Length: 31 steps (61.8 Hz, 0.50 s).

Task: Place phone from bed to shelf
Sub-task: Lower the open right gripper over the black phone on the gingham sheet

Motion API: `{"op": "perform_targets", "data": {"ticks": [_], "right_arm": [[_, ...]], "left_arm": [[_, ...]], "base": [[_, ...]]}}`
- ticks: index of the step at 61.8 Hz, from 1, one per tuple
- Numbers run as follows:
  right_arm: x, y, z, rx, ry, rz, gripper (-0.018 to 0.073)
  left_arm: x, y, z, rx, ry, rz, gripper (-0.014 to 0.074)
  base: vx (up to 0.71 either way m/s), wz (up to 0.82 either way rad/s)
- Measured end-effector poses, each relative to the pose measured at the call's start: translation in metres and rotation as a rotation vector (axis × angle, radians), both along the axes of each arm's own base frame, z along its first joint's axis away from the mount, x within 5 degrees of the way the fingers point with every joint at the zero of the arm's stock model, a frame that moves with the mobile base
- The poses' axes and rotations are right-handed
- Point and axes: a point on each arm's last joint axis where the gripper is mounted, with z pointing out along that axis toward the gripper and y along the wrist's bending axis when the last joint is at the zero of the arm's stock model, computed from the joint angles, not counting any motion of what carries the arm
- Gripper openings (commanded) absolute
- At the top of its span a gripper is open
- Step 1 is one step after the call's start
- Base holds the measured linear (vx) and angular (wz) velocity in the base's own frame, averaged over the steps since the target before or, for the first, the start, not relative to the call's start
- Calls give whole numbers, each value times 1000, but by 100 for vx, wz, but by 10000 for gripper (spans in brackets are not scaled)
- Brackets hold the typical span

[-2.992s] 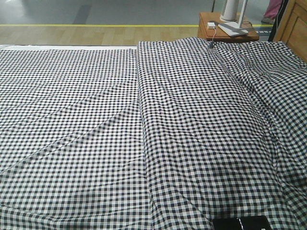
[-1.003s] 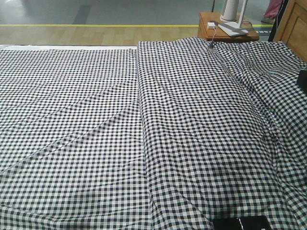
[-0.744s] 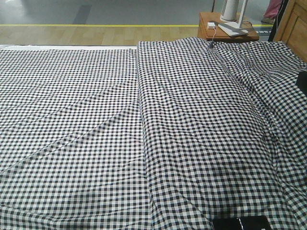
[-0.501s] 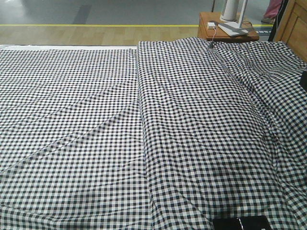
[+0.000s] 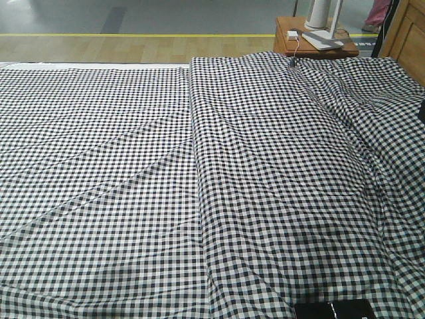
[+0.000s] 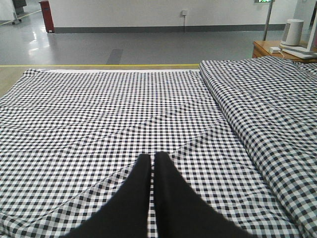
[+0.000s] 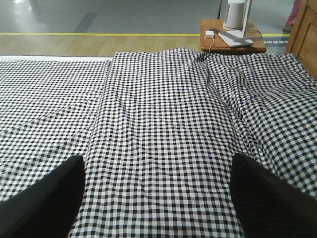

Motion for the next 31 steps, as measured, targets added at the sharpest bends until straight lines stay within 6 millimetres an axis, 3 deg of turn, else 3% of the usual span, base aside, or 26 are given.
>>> {"op": "perform_targets", "data": {"ticks": [9,18,31], "right_arm": [[11,1,17,13,69,2,561],[34,2,28,37,175,-3,561],[70,-14,16,48,435,-70,561]], "left_arm": [[0,0,0,0,0,0,1],[0,0,0,0,0,0,1],[0,0,0,0,0,0,1]], "base": [[0,0],[0,0],[0,0]]}}
